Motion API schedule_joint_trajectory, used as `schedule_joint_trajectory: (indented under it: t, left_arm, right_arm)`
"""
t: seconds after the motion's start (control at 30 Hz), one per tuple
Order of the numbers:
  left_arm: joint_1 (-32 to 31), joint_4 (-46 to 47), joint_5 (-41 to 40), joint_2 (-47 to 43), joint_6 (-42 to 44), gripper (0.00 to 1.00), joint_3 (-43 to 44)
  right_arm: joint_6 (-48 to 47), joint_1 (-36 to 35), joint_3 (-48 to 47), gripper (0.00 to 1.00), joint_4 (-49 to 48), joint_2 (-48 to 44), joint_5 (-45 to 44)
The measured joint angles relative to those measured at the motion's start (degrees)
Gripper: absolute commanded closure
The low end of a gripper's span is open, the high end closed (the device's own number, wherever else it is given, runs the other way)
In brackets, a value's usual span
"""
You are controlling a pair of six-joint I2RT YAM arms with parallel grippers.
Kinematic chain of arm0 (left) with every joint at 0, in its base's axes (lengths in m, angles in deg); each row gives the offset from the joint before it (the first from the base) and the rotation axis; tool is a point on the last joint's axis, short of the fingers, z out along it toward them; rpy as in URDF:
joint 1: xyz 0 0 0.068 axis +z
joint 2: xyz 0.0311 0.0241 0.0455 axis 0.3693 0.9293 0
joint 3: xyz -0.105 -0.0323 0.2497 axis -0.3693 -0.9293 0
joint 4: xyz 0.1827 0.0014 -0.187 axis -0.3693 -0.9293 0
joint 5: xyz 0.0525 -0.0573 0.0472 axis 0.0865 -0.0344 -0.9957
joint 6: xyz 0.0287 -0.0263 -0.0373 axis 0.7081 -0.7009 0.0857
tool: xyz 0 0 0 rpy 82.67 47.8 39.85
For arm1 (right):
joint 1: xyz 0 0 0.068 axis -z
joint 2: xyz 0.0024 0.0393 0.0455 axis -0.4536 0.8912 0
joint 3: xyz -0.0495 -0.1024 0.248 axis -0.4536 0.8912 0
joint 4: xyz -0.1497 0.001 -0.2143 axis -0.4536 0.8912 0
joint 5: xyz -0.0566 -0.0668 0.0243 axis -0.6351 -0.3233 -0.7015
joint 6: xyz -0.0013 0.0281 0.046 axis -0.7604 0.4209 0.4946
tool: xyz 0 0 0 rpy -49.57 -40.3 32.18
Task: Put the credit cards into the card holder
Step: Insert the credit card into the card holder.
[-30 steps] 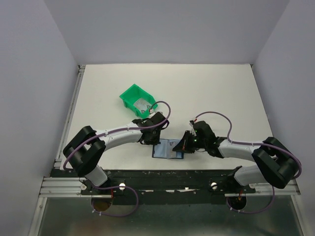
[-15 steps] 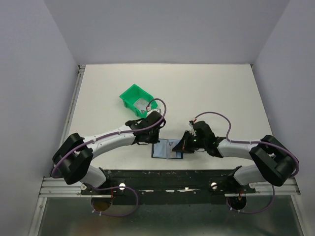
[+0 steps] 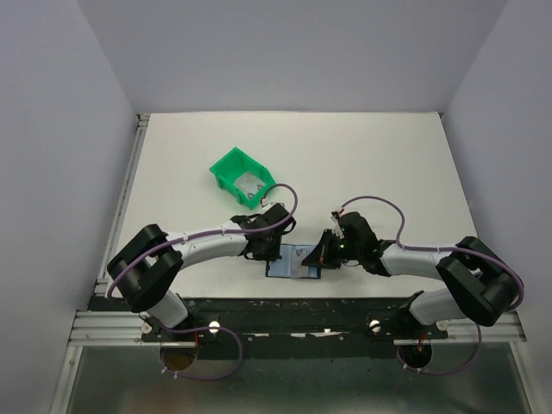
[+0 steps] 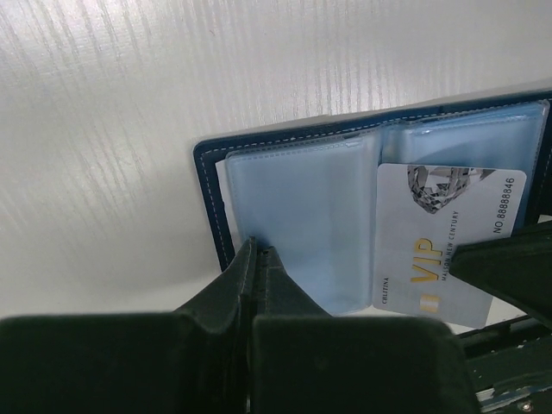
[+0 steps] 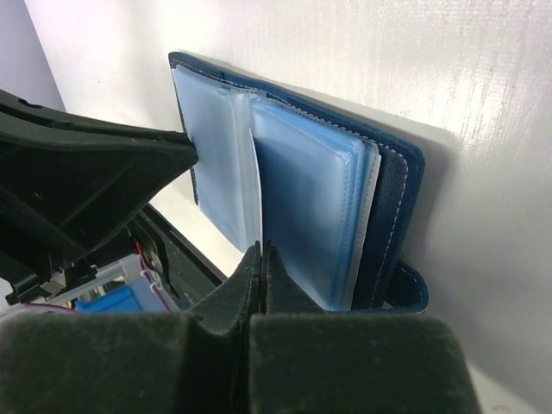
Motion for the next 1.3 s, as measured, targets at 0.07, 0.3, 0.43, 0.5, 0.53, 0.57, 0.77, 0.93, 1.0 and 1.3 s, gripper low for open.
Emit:
schedule_joint_trajectory:
  t: [0.07, 0.3, 0.43, 0.5, 0.53, 0.57, 0.77, 0.93, 1.0, 1.3]
  left_arm:
    - [0.0, 0.2, 0.3, 0.4, -0.3, 1.00, 0.0]
    - [0.0, 0.2, 0.6, 1.1, -0.4, 1.00, 0.8]
    - [0.0, 0.5, 0.7, 1.4, -0.4, 1.00, 1.0]
    - [0.0, 1.0, 0.8, 1.5, -0.4, 1.00, 1.0]
    - [0.0, 1.1, 0.8, 1.5, -0.5, 1.00, 1.0]
    - [0.0, 1.2, 0.8, 1.5, -0.5, 1.00, 1.0]
    - [0.0, 1.5, 0.9, 1.6, -0.5, 1.00, 1.0]
    - [0.0, 1.6, 0.9, 1.6, -0.5, 1.00, 1.0]
    - [0.0, 1.6, 1.0, 1.6, -0.5, 1.00, 1.0]
    - [0.0, 1.6, 1.0, 1.6, -0.4, 1.00, 1.0]
  right_arm:
    - [-0.2, 0.0, 0.0, 0.99, 0.0, 0.0, 0.1]
    - [-1.5, 0.0, 0.0, 1.00, 0.1, -1.0, 0.2]
    - [-2.1, 0.0, 0.0, 1.00, 0.4, -2.9, 0.2]
    - [-2.3, 0.0, 0.0, 1.00, 0.4, -3.6, 0.2]
    - [-2.5, 0.0, 0.0, 1.00, 0.4, -3.8, 0.2]
    - [-2.6, 0.0, 0.0, 1.00, 0.4, -3.9, 0.2]
    - [-2.8, 0.0, 0.0, 1.00, 0.5, -3.6, 0.3]
    - [-2.6, 0.0, 0.0, 1.00, 0.7, -2.8, 0.2]
    - [-2.5, 0.0, 0.0, 1.00, 0.8, -2.7, 0.2]
    - [-2.4, 0.0, -0.7, 1.00, 0.7, -0.1, 0.7]
